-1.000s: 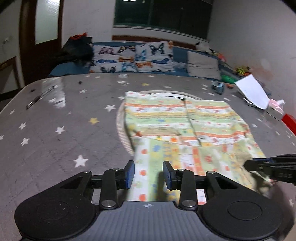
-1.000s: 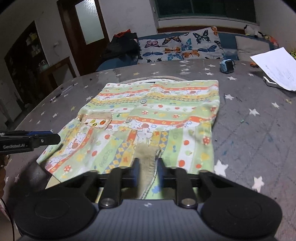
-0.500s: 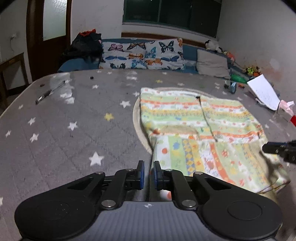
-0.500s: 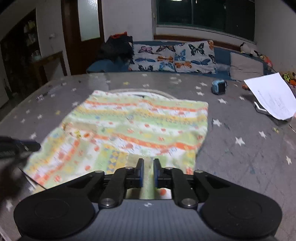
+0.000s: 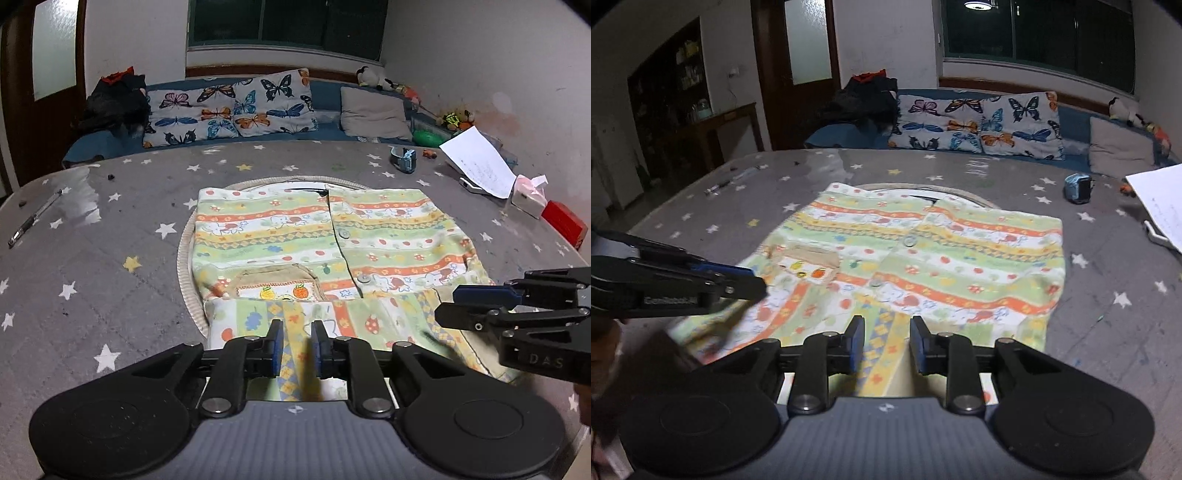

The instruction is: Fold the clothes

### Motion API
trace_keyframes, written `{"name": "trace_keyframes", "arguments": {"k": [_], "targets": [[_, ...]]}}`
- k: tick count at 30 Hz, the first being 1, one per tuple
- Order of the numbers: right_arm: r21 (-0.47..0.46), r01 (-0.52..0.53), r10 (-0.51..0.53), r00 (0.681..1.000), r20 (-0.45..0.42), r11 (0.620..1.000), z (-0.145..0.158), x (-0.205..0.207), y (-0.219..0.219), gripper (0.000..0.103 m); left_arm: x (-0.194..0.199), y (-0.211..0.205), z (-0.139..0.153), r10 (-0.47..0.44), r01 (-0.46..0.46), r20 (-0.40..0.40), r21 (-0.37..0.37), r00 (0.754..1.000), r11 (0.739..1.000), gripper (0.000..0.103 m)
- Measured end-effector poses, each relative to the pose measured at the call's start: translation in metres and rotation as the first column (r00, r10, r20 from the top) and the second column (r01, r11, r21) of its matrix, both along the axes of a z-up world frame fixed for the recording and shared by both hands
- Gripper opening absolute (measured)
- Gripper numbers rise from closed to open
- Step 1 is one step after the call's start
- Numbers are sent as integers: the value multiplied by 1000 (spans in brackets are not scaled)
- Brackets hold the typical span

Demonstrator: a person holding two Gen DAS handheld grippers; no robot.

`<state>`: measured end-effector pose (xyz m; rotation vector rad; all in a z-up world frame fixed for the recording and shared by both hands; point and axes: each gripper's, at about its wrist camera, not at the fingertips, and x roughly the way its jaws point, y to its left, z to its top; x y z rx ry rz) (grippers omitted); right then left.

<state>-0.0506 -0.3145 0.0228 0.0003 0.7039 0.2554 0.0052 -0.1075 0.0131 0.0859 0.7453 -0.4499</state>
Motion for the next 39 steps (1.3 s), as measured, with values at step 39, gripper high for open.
{"name": "trace_keyframes", "arguments": {"k": [39], "targets": [[-62, -53, 50, 998, -40, 997, -12, -30, 1, 35, -36, 2, -17, -86, 81, 50, 92, 995, 992, 47]]}}
